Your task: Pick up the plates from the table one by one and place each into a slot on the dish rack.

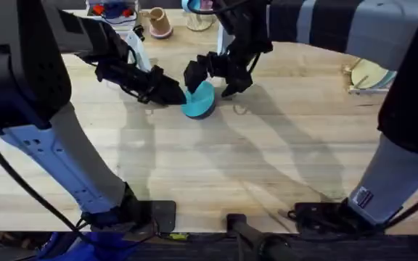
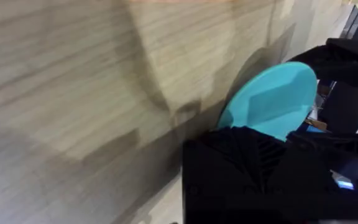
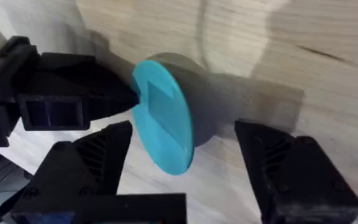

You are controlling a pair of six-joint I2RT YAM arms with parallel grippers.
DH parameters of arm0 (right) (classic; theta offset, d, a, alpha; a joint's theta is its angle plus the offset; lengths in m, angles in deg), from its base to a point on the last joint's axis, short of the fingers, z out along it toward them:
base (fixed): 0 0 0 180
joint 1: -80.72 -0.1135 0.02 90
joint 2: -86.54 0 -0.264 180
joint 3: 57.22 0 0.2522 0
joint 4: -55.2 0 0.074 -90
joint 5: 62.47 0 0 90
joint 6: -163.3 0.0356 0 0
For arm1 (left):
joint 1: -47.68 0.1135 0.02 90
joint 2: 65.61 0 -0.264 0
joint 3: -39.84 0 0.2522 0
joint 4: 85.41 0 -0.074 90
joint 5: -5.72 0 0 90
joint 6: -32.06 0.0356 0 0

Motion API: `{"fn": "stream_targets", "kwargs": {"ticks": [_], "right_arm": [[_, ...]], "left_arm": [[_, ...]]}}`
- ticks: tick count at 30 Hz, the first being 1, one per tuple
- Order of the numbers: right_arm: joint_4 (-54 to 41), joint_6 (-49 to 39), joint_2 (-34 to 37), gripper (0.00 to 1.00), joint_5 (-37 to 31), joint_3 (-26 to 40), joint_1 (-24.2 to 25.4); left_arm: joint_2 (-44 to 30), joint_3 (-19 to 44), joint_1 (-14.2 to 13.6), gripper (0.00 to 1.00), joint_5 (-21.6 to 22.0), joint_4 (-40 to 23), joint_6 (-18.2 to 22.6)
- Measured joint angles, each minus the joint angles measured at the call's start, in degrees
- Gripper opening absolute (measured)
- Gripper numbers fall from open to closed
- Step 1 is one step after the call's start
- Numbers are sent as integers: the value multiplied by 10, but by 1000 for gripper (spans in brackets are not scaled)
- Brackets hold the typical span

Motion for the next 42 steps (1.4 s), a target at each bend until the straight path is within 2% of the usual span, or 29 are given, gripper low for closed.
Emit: {"fn": "stream_targets", "kwargs": {"ticks": [15,39,42], "right_arm": [[5,1,0,963,25,0,0],[26,11,17,940,26,0,0],[27,11,17,910,26,0,0]], "left_arm": [[0,0,0,41,0,2,0],[0,0,0,40,0,2,0],[0,0,0,40,0,2,0]]}}
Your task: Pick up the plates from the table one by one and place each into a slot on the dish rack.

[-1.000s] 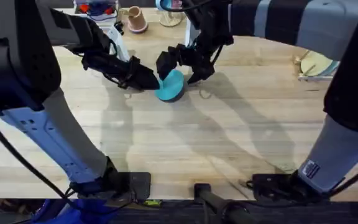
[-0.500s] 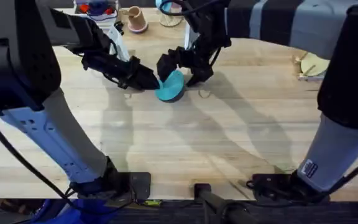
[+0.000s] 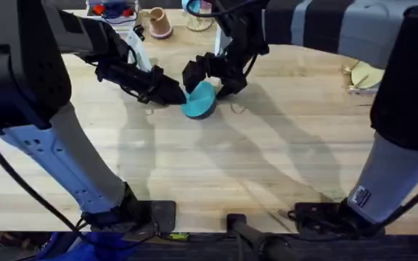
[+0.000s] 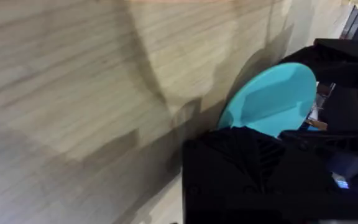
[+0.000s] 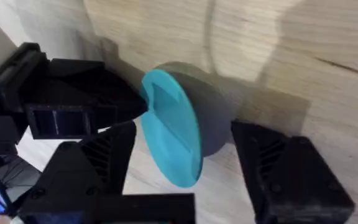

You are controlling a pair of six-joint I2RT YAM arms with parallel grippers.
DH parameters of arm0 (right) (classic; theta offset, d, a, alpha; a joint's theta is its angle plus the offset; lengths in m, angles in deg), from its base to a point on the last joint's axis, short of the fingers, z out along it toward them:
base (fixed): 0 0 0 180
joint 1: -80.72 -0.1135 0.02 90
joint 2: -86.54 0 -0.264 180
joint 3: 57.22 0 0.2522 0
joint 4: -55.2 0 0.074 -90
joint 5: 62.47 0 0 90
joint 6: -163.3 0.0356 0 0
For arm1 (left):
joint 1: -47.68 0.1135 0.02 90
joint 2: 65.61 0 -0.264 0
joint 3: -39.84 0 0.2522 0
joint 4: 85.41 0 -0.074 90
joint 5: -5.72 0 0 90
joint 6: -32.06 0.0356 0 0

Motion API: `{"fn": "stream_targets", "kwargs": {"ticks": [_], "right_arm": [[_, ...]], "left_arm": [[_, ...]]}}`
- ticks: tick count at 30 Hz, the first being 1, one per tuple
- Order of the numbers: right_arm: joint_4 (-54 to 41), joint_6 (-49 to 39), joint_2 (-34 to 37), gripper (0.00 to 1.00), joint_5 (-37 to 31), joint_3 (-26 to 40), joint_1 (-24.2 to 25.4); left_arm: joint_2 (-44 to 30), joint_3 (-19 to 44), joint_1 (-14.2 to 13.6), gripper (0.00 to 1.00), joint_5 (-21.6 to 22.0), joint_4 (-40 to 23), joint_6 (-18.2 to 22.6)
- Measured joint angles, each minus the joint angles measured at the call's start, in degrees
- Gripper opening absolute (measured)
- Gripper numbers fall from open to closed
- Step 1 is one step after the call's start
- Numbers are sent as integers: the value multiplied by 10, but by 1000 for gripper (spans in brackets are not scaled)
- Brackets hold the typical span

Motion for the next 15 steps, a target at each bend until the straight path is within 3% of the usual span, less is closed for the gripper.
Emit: {"fn": "stream_targets", "kwargs": {"ticks": [7,11,15], "right_arm": [[-1,4,0,605,0,0,0],[-12,6,0,206,0,0,0],[-16,7,0,134,15,5,5]], "left_arm": [[0,0,0,41,0,0,0],[0,0,0,41,0,0,0],[0,0,0,41,0,0,0]]}}
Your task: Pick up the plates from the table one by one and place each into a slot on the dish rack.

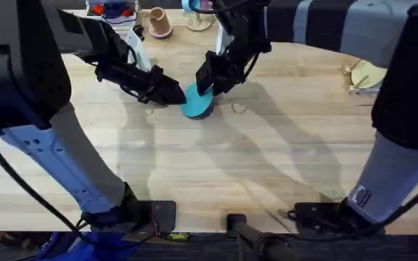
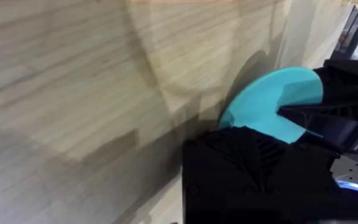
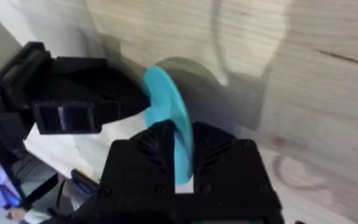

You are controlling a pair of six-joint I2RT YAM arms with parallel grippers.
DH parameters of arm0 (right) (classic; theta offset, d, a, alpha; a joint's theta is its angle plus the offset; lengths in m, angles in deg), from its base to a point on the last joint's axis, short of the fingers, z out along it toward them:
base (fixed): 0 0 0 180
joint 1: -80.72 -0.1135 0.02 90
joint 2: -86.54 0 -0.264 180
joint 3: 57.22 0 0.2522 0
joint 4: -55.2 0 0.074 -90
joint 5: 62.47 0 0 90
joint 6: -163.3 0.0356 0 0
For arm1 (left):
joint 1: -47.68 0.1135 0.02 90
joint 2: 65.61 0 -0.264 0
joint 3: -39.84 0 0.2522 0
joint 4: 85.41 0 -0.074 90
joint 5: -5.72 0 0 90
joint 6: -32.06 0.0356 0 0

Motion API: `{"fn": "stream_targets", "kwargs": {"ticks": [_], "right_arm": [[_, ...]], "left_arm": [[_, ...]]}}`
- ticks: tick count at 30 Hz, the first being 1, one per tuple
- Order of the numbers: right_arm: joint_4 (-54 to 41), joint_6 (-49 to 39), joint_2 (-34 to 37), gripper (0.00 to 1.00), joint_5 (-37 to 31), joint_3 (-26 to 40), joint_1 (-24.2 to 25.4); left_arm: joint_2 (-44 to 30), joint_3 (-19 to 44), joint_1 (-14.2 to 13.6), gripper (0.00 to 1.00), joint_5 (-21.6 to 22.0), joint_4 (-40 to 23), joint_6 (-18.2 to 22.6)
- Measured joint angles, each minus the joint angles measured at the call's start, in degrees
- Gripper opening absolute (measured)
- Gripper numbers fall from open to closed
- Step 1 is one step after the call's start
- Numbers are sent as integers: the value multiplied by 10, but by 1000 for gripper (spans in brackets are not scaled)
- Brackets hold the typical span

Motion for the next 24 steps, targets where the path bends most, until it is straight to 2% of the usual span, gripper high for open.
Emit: {"fn": "stream_targets", "kwargs": {"ticks": [24], "right_arm": [[-9,-6,0,81,17,6,2]], "left_arm": [[0,9,-1,41,1,-12,8]]}}
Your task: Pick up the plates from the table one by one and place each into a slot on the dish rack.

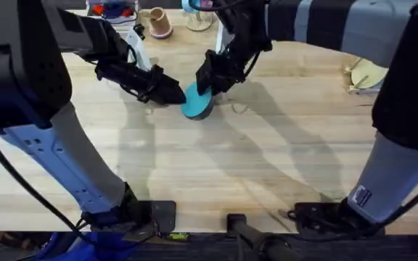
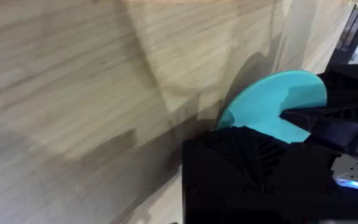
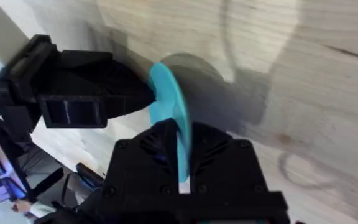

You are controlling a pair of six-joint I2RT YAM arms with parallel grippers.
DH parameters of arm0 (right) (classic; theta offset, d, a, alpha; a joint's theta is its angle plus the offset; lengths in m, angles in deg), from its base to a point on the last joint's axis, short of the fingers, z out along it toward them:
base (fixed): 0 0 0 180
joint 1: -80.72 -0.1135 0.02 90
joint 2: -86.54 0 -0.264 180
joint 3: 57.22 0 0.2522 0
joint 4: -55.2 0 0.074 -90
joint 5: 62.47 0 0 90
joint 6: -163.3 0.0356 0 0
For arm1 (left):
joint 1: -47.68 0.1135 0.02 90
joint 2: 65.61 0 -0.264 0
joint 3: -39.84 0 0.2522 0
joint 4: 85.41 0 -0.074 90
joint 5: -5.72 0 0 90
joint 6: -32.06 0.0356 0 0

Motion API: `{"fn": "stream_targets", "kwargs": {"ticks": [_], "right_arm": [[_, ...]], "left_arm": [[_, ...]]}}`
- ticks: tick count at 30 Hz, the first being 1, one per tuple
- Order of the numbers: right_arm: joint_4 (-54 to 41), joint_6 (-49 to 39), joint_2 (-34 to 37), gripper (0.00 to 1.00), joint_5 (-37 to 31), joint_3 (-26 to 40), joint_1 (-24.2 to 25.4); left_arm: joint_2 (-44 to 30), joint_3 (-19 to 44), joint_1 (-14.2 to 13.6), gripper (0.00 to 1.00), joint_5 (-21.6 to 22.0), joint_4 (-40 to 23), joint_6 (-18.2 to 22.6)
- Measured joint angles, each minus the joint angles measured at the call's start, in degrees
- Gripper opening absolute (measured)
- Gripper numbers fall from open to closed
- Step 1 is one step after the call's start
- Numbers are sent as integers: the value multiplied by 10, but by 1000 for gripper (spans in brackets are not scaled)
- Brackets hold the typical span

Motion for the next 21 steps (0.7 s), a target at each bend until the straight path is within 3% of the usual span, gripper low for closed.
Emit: {"fn": "stream_targets", "kwargs": {"ticks": [10,21], "right_arm": [[3,-53,-6,60,8,0,-2],[-38,-143,-93,28,-43,0,-4]], "left_arm": [[17,65,-5,41,39,-71,31],[176,96,-5,41,48,-134,38]]}}
